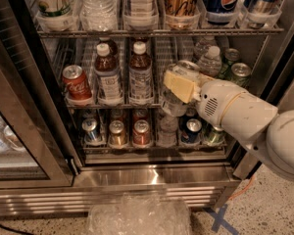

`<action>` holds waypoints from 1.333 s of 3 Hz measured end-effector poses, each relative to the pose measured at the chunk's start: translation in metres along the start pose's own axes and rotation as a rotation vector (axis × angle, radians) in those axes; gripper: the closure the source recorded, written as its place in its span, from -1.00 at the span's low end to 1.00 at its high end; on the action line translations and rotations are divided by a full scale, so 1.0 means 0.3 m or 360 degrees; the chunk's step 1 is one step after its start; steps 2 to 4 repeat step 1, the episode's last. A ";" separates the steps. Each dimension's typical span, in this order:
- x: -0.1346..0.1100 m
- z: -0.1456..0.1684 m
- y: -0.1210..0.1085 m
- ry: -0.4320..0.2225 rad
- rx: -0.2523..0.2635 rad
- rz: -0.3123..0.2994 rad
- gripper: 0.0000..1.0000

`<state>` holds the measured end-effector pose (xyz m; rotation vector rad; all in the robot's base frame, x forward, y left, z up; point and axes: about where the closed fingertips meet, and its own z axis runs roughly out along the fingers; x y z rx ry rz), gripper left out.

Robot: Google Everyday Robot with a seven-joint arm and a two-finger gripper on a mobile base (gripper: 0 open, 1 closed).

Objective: Pick 7up can from middle shelf of fridge

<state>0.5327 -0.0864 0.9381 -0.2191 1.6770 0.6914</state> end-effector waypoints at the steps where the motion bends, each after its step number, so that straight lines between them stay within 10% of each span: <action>1: 0.000 0.000 0.000 0.0000 0.0000 0.0000 1.00; 4: 0.000 0.000 0.000 0.0000 0.0000 0.0000 1.00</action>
Offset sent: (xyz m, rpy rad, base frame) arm 0.0000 0.0000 0.0000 0.0000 0.0000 0.0000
